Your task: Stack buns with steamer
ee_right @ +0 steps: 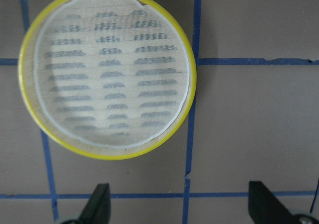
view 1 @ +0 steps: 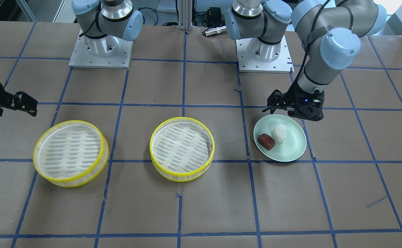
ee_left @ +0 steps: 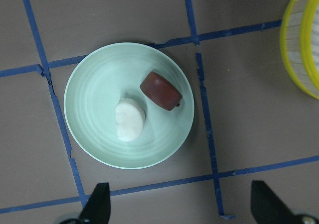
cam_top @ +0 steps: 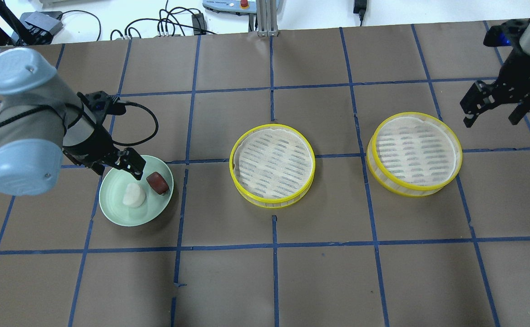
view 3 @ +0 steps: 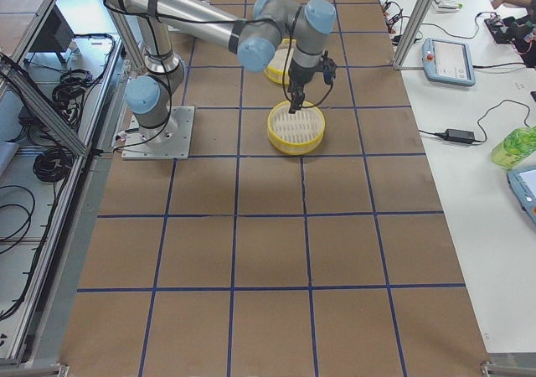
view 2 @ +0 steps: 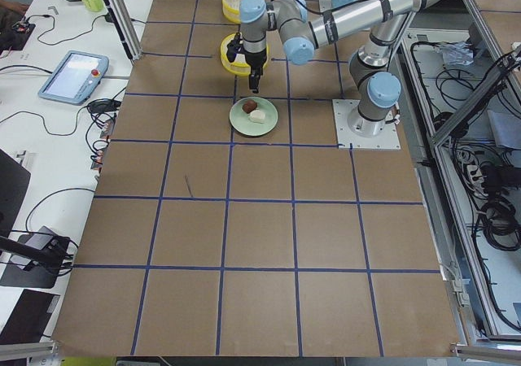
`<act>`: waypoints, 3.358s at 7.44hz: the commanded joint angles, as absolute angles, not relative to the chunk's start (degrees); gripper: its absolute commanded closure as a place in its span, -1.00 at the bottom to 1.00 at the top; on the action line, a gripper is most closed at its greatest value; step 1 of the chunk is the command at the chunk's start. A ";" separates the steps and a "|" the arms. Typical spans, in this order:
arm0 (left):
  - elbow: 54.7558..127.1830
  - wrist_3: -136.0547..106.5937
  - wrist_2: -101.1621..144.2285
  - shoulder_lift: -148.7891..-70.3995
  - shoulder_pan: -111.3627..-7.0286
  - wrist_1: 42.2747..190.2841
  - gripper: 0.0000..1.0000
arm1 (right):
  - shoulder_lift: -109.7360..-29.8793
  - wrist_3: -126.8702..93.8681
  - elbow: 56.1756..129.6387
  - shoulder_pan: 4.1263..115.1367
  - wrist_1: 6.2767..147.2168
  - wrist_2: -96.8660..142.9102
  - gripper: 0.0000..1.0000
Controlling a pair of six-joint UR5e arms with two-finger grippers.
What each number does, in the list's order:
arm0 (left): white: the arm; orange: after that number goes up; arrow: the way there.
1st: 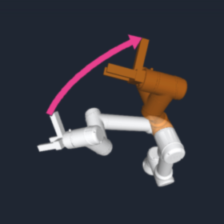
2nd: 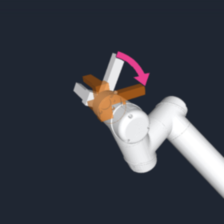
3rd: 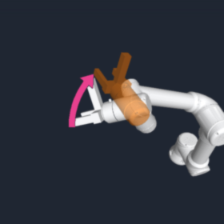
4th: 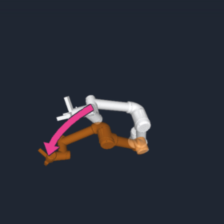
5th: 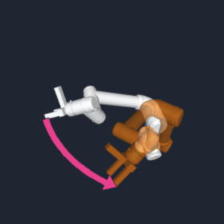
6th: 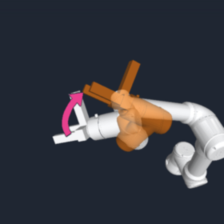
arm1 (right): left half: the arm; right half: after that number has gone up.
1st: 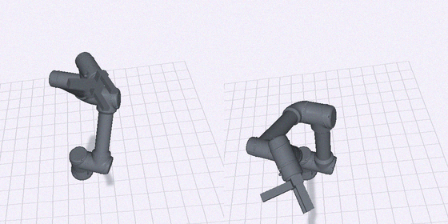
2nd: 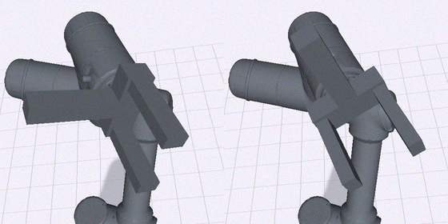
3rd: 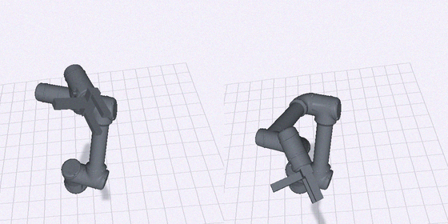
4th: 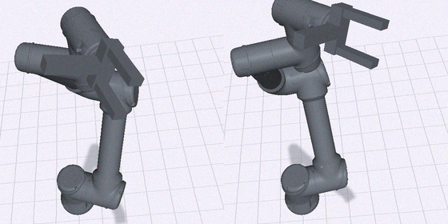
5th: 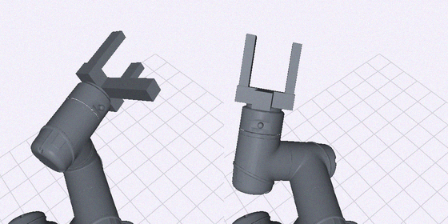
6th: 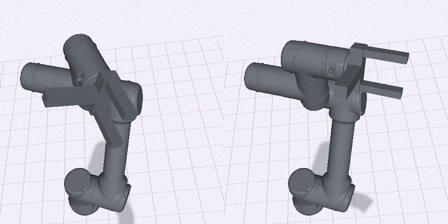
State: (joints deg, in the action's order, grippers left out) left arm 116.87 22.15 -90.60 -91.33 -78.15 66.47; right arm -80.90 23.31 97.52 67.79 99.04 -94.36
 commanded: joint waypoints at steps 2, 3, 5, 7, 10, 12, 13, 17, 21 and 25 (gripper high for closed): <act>119.79 23.20 -93.14 -101.75 -77.35 54.87 -0.90 | -74.62 26.28 108.95 65.83 120.80 -91.34 -0.61; 119.88 23.38 -95.77 -102.56 -77.34 54.06 -0.72 | -74.27 26.45 109.68 65.83 123.02 -91.14 -0.13; 119.88 23.91 -96.24 -102.74 -77.34 54.57 0.50 | -72.43 26.46 109.69 65.74 123.40 -91.05 0.13; 119.79 23.03 -94.84 -102.57 -77.43 56.42 0.99 | -70.94 26.46 109.69 65.74 125.15 -91.05 0.36; 112.37 6.32 -86.42 -93.62 -86.61 66.46 0.98 | -70.93 26.46 109.69 65.74 125.24 -90.97 0.96; 103.14 -15.44 -79.83 -97.61 -99.95 67.95 0.96 | -71.71 26.54 109.25 65.74 124.98 -91.75 1.00; 100.05 -22.43 -79.63 -102.26 -104.28 65.94 0.91 | -72.24 26.46 108.20 65.74 124.28 -91.76 1.00; 100.28 -23.22 -80.51 -107.32 -105.73 56.43 -1.00 | -78.12 24.97 104.15 69.93 114.79 -91.06 0.98; 109.56 13.03 -89.03 -100.57 -85.82 57.92 -1.00 | -78.13 -3.34 103.37 91.53 115.66 -86.34 0.95; 117.77 15.73 -89.73 -101.60 -82.71 57.57 -0.91 | -75.16 -11.77 102.65 101.42 115.84 -87.98 0.94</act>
